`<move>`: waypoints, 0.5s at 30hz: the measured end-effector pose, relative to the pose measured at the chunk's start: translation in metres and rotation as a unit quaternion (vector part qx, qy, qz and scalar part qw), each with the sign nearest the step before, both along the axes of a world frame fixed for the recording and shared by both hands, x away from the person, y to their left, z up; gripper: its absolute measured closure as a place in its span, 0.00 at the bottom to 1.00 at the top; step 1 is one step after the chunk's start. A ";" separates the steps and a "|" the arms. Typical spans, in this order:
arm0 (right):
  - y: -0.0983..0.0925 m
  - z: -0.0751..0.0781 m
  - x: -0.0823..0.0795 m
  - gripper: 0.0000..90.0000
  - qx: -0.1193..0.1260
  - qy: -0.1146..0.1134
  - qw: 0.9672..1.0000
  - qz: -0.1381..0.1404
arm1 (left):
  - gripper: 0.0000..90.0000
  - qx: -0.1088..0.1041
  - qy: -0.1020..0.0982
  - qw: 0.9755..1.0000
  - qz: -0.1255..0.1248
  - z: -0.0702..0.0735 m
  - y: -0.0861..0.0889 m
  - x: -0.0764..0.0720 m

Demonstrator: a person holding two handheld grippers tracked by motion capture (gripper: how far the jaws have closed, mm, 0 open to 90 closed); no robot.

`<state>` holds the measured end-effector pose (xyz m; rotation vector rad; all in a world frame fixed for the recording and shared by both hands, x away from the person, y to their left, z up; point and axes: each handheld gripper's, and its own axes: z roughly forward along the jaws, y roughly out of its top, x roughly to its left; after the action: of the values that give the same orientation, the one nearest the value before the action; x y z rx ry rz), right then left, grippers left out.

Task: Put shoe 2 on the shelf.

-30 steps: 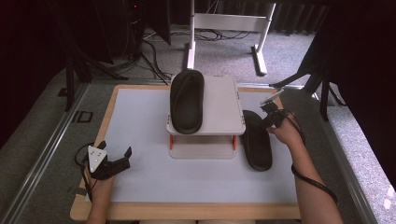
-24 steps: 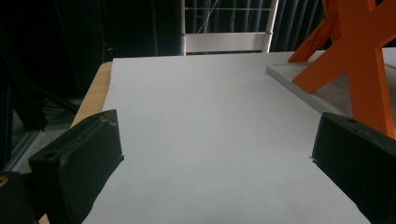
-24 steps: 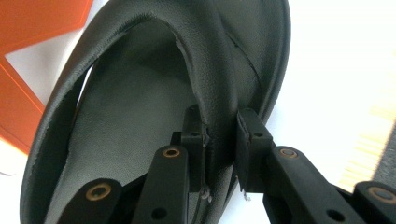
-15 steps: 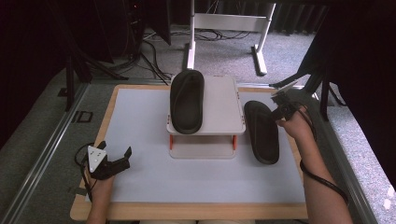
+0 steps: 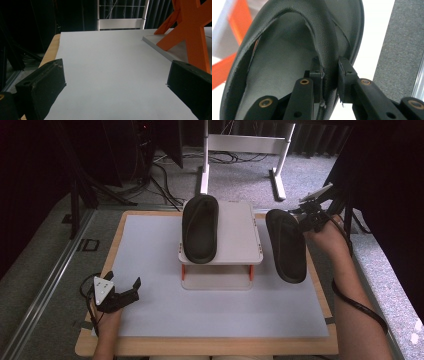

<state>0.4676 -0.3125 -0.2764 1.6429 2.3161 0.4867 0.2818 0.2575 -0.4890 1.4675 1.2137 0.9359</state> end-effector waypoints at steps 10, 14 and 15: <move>0.023 0.040 -0.004 0.85 0.014 -0.023 1.000 -0.002 | 0.01 -0.001 0.000 1.000 -0.002 0.000 0.000 0.000; 0.035 0.050 -0.002 0.85 0.014 -0.030 0.999 0.002 | 0.01 0.000 0.000 1.000 -0.002 0.000 0.000 0.000; 0.037 0.052 -0.002 0.85 0.013 -0.031 0.999 0.004 | 0.01 0.000 0.000 1.000 -0.002 0.000 0.000 0.000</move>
<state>0.4658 -0.2750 -0.2246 1.6086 2.2812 0.5630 0.2818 0.2576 -0.4889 1.4687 1.2103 0.9328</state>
